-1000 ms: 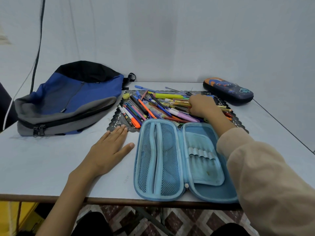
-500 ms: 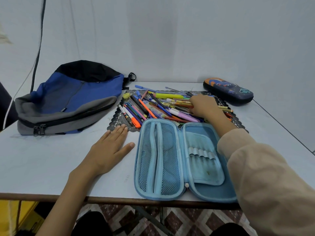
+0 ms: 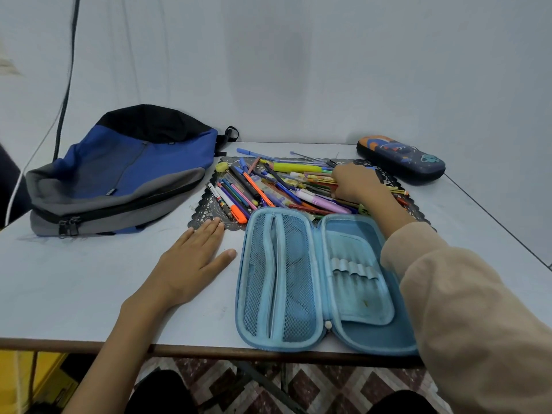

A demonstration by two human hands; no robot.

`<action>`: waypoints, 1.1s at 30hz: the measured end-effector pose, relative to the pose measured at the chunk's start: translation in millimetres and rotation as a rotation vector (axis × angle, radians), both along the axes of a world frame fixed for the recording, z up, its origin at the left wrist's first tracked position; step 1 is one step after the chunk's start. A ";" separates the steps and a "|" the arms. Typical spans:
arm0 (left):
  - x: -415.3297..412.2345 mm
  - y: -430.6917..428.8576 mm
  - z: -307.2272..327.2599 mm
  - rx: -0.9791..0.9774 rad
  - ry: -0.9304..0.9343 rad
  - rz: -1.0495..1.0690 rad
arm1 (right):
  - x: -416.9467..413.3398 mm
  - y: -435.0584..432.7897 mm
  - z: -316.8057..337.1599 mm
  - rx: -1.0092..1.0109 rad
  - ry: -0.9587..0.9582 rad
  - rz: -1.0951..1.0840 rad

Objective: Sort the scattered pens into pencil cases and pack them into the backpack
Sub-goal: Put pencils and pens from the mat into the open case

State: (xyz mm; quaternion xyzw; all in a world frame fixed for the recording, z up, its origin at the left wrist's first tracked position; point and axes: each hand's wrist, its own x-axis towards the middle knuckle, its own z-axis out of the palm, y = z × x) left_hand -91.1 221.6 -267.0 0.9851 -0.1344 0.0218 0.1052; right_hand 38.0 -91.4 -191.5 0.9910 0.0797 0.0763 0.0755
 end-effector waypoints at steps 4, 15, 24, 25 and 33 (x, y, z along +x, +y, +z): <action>-0.6 0.2 -0.2 0.005 0.008 -0.003 | -0.1 1.5 1.5 0.002 0.042 0.007; -4.7 -1.8 5.4 -0.080 0.004 0.003 | 1.2 -3.2 21.4 0.300 -0.016 -0.013; -13.1 -29.3 51.1 -1.610 0.090 0.174 | -11.4 13.2 55.9 1.878 0.213 0.179; -13.3 -37.7 59.2 -1.840 0.162 0.138 | -13.4 18.1 59.3 1.968 0.220 0.238; 0.4 -139.3 90.7 -2.512 0.822 0.184 | -56.2 90.5 87.0 2.192 0.319 0.445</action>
